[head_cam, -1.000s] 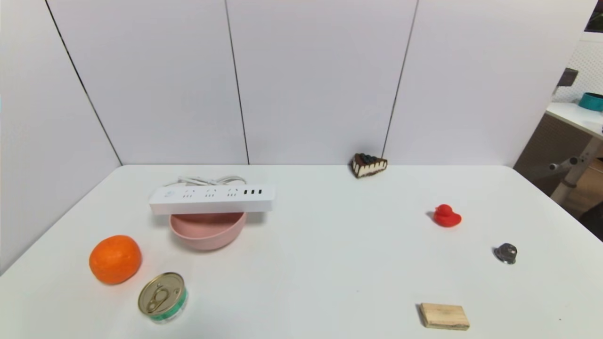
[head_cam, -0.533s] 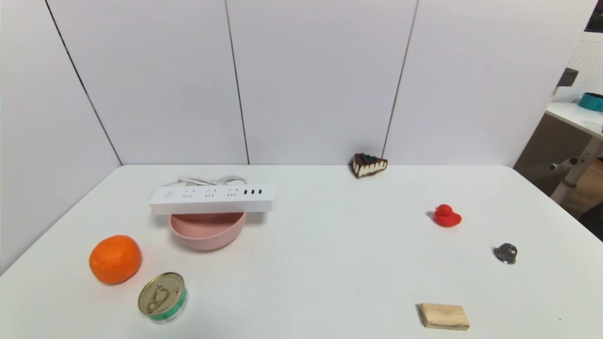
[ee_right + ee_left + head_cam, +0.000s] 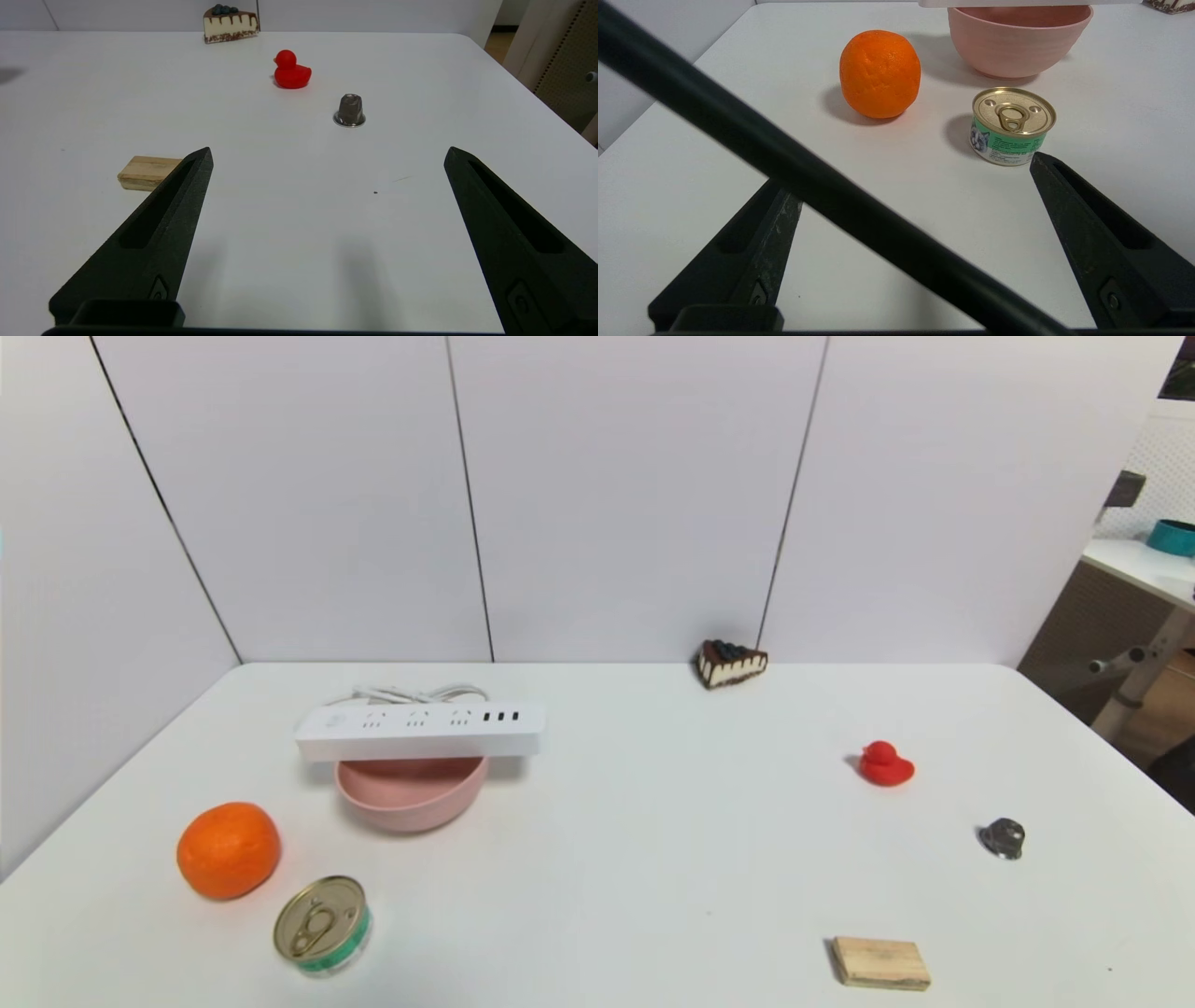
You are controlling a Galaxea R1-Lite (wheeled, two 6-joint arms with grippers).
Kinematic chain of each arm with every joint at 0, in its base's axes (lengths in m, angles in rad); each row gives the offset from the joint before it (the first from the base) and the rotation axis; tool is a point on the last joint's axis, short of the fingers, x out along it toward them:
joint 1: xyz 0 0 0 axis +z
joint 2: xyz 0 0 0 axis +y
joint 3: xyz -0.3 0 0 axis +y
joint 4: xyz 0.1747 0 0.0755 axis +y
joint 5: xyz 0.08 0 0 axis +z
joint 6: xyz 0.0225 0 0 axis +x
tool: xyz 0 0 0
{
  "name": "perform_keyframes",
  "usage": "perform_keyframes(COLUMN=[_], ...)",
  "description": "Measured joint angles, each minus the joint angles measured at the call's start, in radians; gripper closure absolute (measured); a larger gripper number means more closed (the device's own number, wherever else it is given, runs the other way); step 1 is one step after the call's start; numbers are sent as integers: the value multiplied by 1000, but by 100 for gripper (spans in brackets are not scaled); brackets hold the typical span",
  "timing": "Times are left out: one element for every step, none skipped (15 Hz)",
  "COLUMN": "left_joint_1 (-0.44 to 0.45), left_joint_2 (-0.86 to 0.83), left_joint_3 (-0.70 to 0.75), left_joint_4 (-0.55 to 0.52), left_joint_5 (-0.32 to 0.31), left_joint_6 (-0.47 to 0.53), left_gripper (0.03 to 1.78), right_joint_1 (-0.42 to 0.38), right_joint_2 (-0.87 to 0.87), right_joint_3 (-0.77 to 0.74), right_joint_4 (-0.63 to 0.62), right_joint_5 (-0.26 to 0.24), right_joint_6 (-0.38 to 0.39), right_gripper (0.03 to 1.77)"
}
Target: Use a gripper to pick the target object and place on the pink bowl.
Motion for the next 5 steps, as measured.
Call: perform_keyframes(left_joint_1=[0, 0, 0, 0, 0], left_joint_2=[0, 0, 0, 0, 0], left_joint_3=[0, 0, 0, 0, 0], left_joint_4=[0, 0, 0, 0, 0], left_joint_5=[0, 0, 0, 0, 0], left_joint_6=[0, 0, 0, 0, 0], left_gripper=[12, 12, 12, 12, 12], right_joint_1=[0, 0, 0, 0, 0], right_joint_2=[0, 0, 0, 0, 0], right_joint_3=[0, 0, 0, 0, 0], right_joint_4=[0, 2, 1, 0, 0], right_joint_5=[-5, -6, -6, -6, -7], right_joint_6=[11, 13, 9, 12, 12], right_gripper=[9, 9, 9, 9, 9])
